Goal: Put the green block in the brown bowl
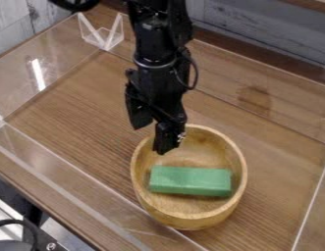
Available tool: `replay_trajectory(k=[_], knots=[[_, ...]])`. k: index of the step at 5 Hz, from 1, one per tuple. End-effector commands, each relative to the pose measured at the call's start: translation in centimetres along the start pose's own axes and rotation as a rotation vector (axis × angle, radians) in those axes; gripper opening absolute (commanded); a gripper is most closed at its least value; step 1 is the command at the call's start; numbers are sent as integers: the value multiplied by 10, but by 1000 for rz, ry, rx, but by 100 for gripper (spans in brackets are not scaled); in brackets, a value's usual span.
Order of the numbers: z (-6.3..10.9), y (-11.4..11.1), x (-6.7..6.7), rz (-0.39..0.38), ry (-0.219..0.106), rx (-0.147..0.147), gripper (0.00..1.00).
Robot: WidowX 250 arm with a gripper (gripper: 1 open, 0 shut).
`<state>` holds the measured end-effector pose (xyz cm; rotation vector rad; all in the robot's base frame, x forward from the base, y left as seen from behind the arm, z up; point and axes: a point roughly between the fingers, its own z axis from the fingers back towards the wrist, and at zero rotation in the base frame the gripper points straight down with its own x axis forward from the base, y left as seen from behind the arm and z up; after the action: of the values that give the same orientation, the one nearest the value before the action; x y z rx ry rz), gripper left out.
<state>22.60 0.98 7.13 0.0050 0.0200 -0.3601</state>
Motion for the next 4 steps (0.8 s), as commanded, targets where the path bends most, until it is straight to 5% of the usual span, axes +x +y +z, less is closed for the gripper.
replay_trajectory(k=[1, 4], knots=[[9, -3, 3, -26, -55, 18, 100], [-1, -11, 2, -62, -83, 21, 100]])
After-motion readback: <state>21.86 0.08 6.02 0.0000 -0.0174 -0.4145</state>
